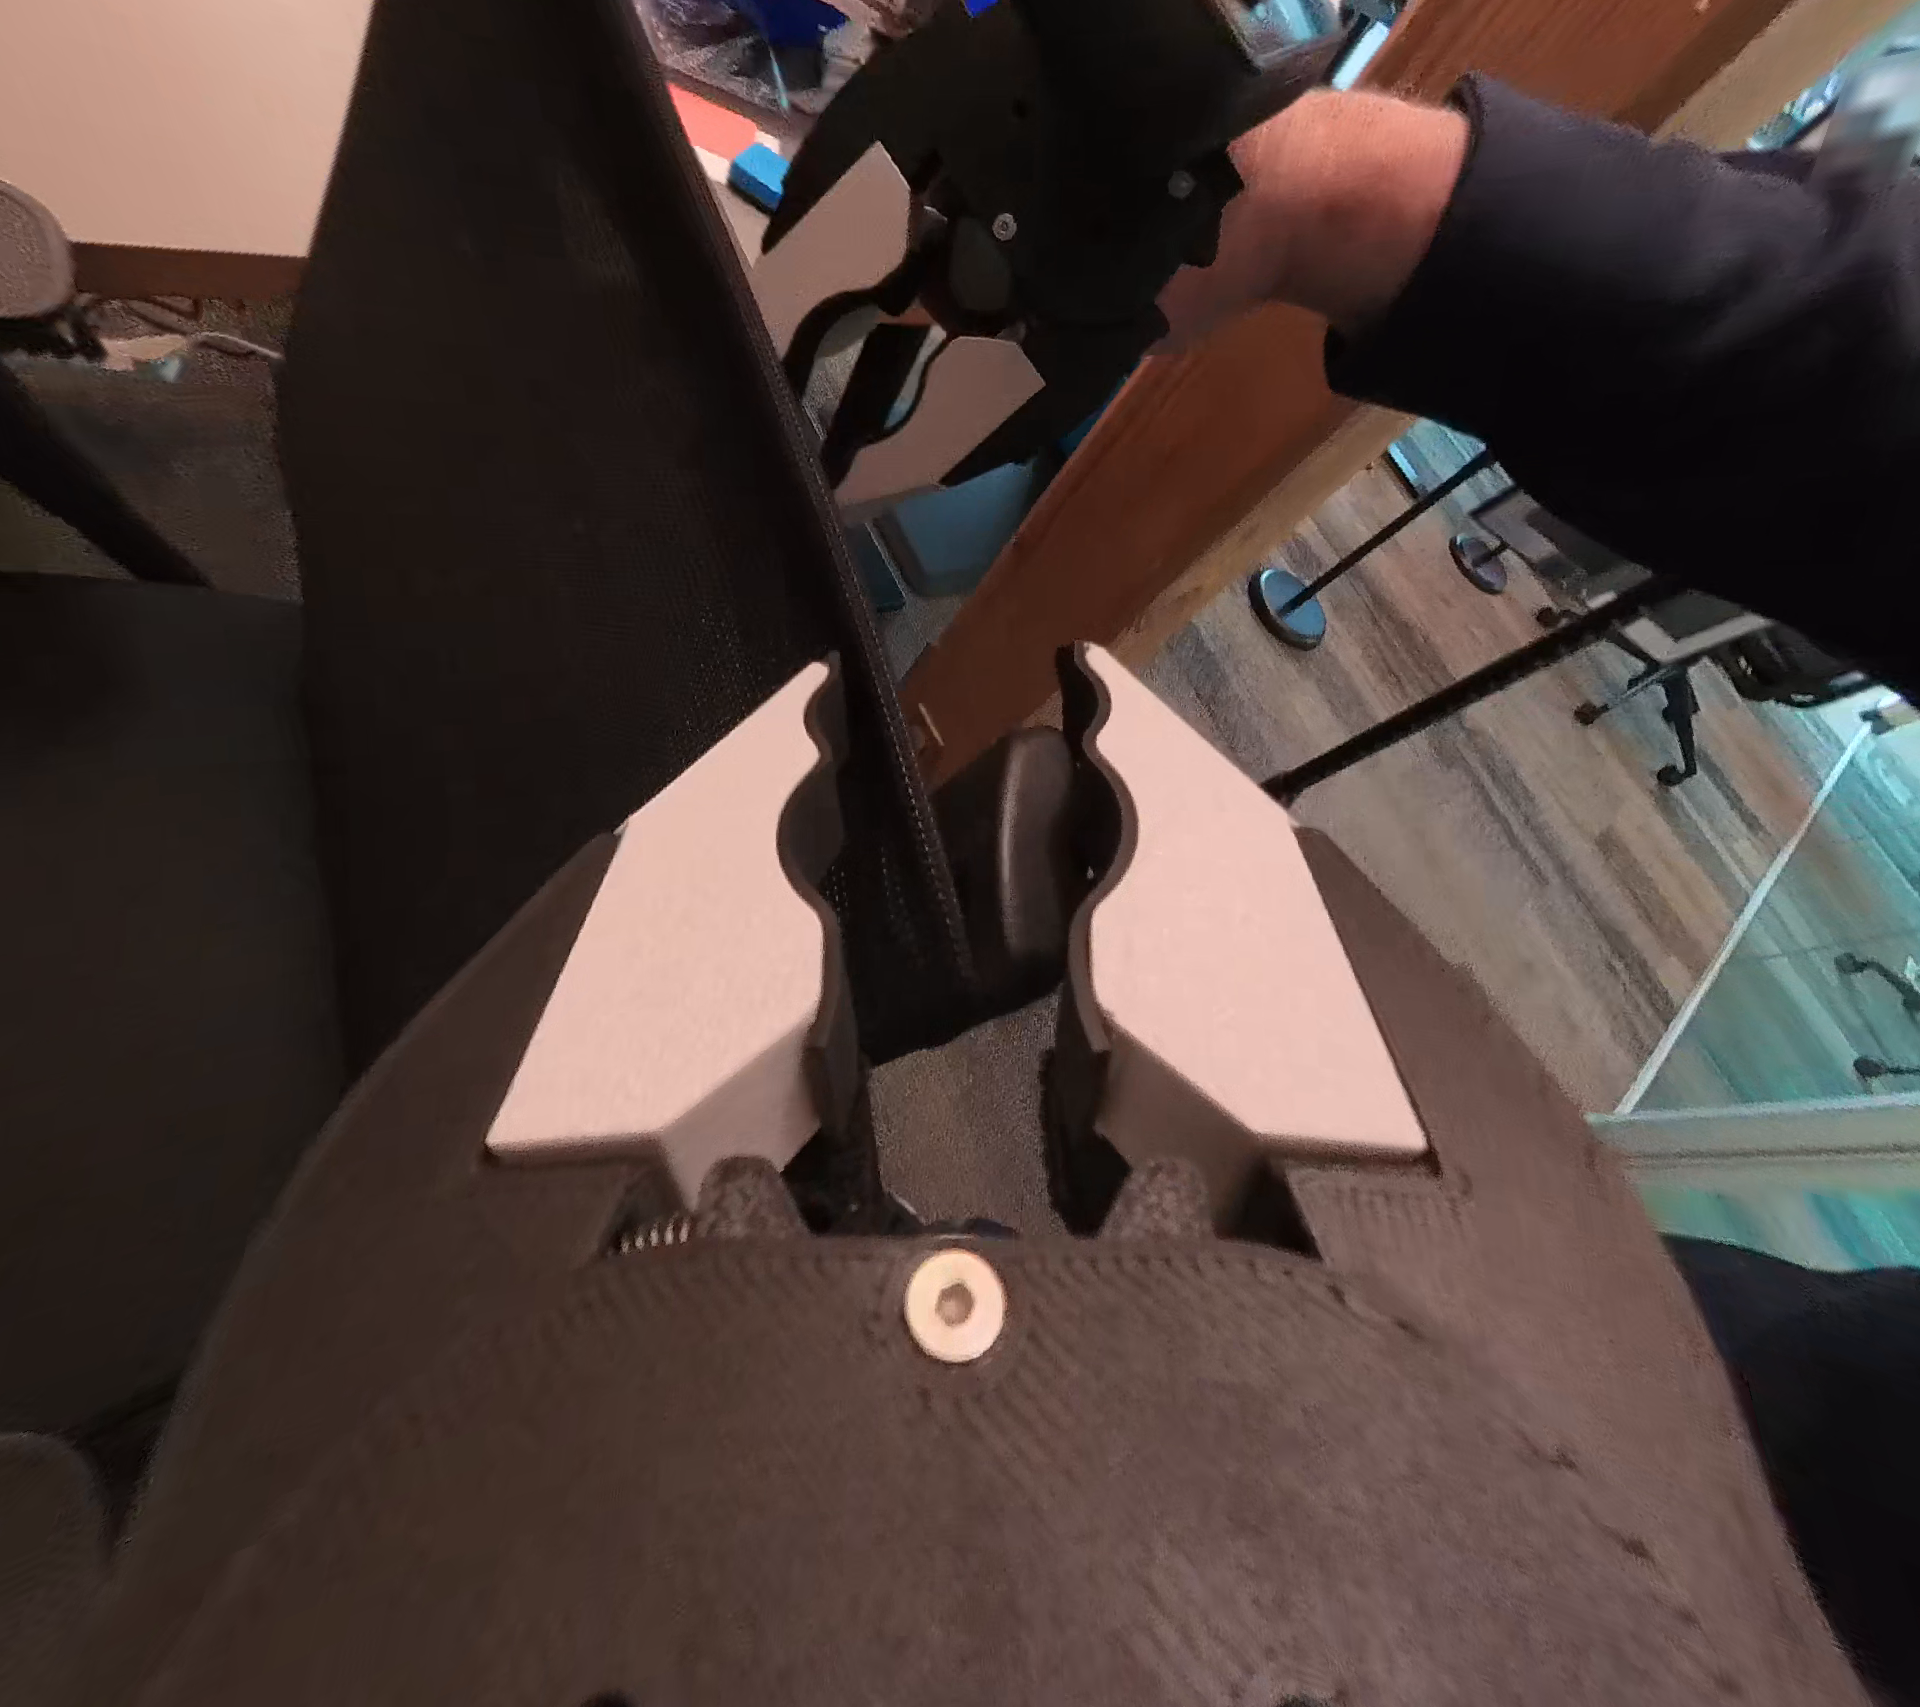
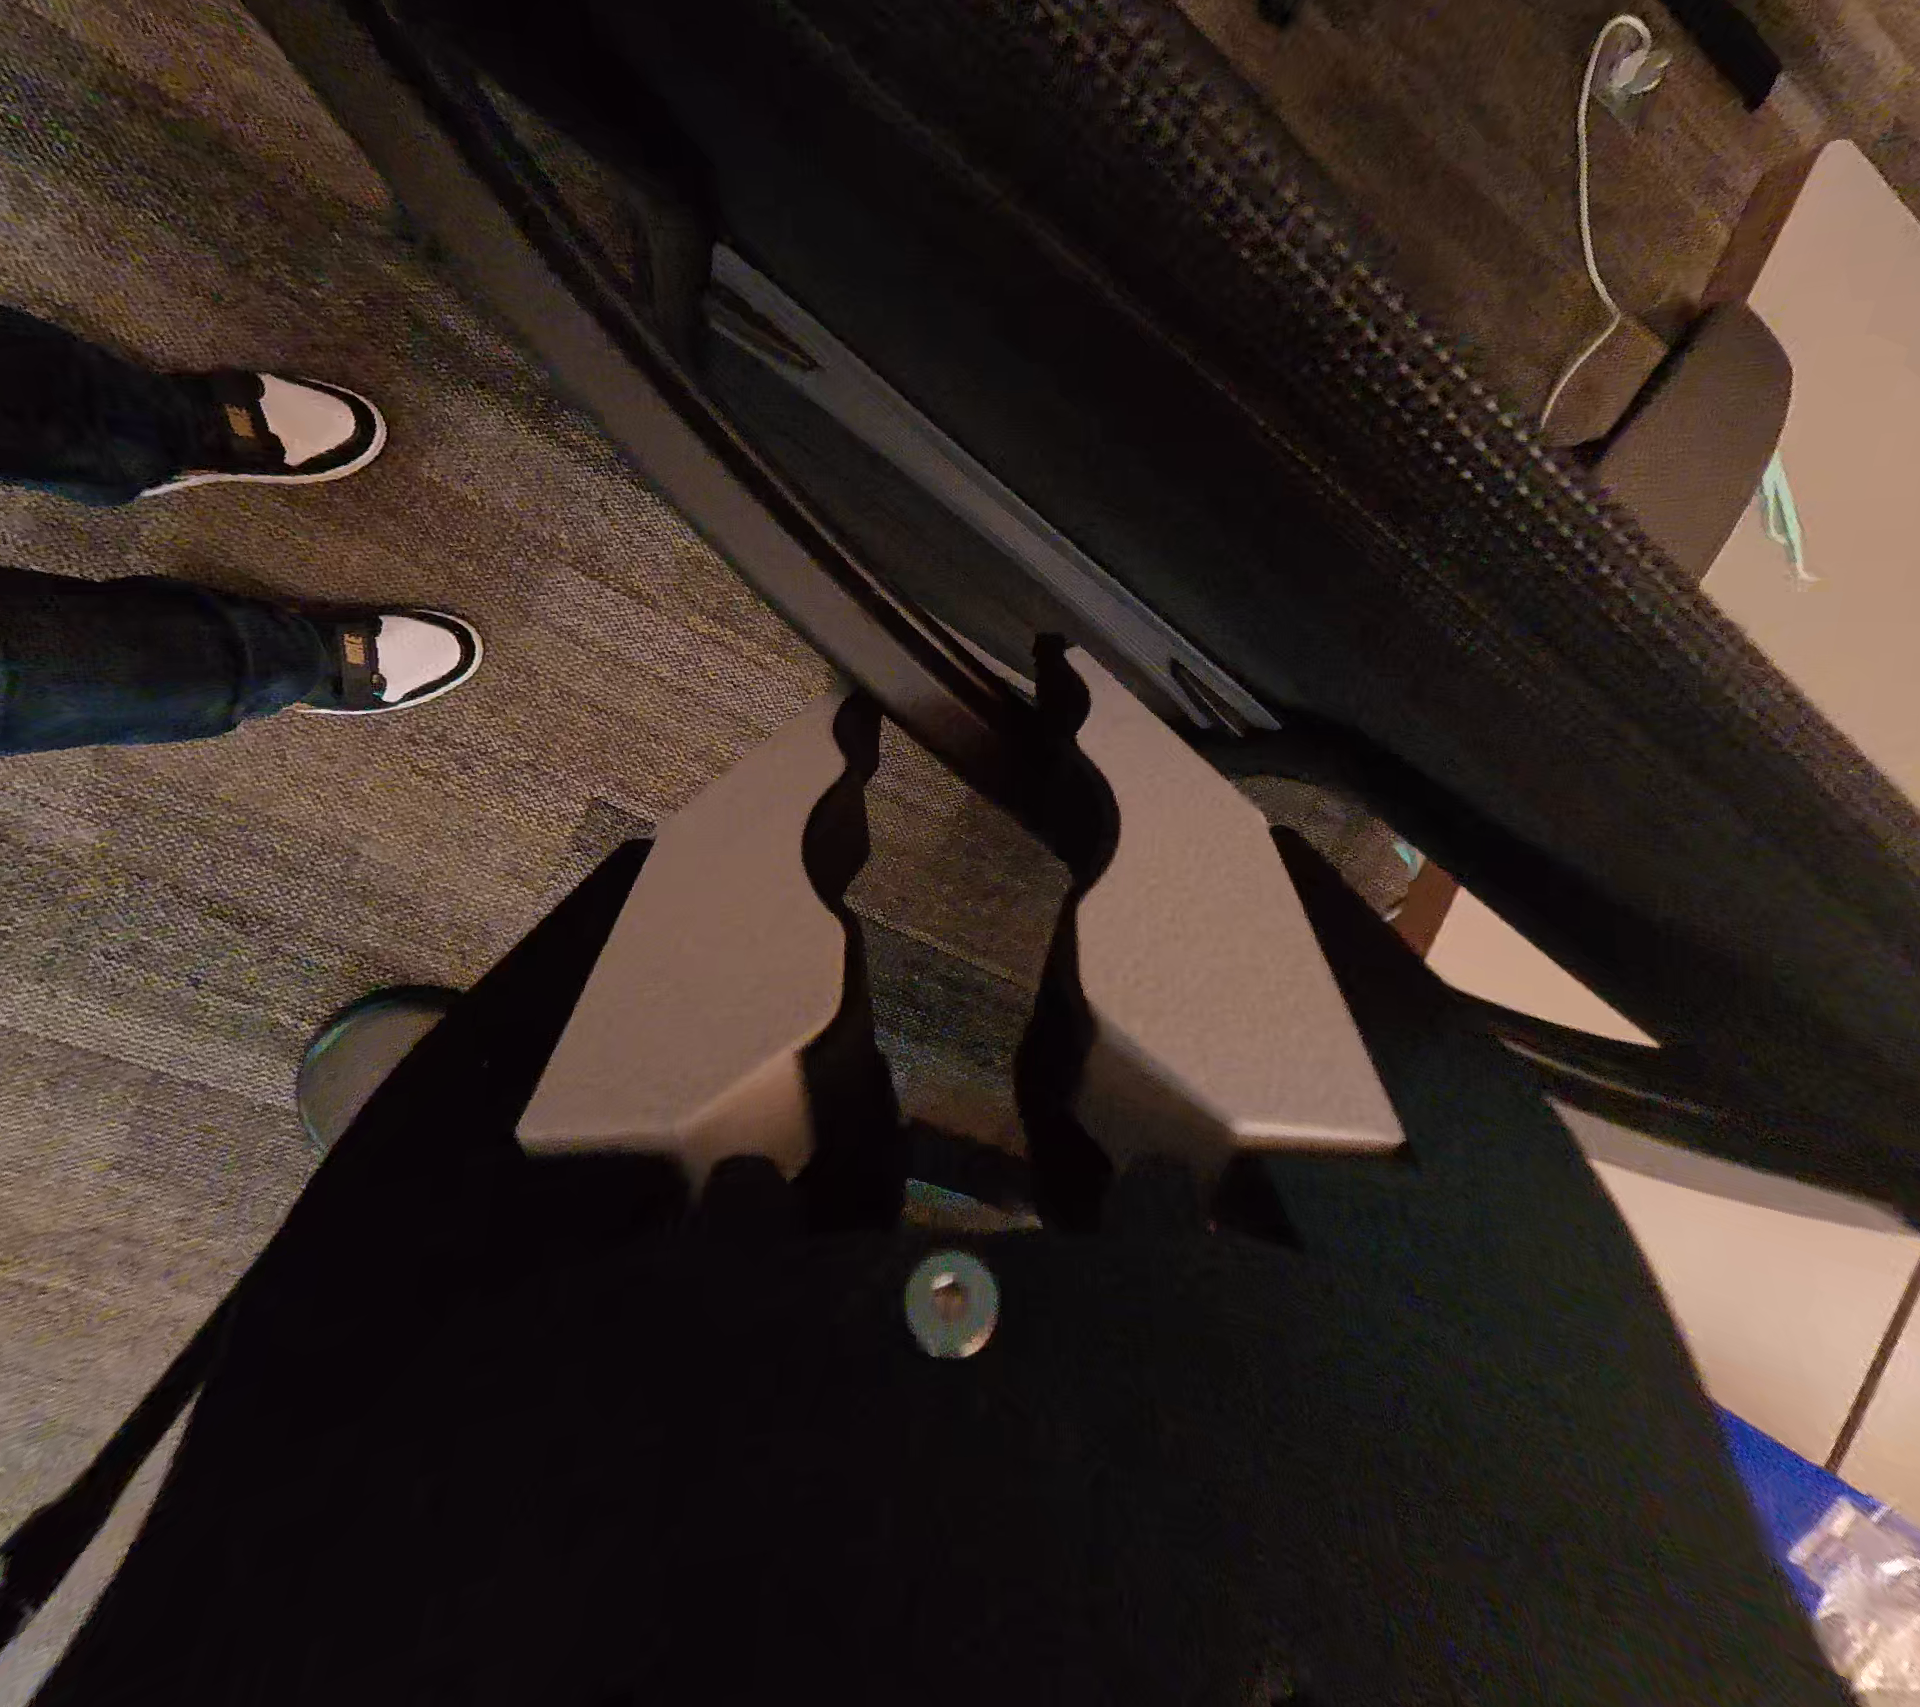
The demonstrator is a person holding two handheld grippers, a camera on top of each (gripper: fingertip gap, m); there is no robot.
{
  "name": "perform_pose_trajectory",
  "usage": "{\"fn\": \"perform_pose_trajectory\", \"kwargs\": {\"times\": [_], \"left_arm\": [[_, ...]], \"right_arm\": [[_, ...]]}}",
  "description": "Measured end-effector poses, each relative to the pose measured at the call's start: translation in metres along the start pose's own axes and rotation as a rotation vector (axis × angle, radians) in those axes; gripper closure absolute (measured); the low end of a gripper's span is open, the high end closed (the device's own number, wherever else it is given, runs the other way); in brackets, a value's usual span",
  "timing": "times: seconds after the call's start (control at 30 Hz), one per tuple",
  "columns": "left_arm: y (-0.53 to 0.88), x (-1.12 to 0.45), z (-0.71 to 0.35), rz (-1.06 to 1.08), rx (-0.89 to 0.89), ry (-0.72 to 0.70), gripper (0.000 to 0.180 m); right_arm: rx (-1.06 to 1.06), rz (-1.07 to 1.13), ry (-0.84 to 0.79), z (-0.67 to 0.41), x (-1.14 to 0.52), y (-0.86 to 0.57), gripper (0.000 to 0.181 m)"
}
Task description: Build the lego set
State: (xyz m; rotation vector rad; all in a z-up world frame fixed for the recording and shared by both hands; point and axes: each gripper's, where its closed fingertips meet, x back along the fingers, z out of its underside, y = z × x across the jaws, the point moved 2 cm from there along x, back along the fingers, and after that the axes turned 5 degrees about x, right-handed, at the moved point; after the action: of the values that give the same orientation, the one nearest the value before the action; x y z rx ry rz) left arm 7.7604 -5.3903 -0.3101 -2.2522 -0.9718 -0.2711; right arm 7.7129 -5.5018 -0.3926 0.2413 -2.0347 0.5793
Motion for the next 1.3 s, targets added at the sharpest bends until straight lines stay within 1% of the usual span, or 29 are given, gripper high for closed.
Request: {"fn": "perform_pose_trajectory", "kwargs": {"times": [0.37, 0.57, 1.03, 1.13, 1.3], "left_arm": [[-0.014, 0.056, 0.042, 0.085, -0.132, 0.05, 0.142], [-0.03, 0.077, 0.062, 0.171, -0.168, 0.095, 0.142], [-0.084, 0.126, 0.122, 0.384, -0.25, 0.204, 0.141], [-0.093, 0.133, 0.129, 0.398, -0.246, 0.197, 0.14], [-0.114, 0.135, 0.141, 0.435, -0.221, 0.22, 0.138]], "right_arm": [[-0.058, 0.009, 0.064, -0.045, 0.002, 0.071, 0.157], [-0.143, 0.015, 0.09, -0.06, 0.01, 0.112, 0.157], [-0.386, 0.128, 0.124, -0.103, 0.032, 0.226, 0.156], [-0.457, 0.164, 0.095, -0.113, 0.038, 0.245, 0.15], [-0.626, 0.247, -0.081, -0.105, 0.088, 0.26, 0.14]]}}
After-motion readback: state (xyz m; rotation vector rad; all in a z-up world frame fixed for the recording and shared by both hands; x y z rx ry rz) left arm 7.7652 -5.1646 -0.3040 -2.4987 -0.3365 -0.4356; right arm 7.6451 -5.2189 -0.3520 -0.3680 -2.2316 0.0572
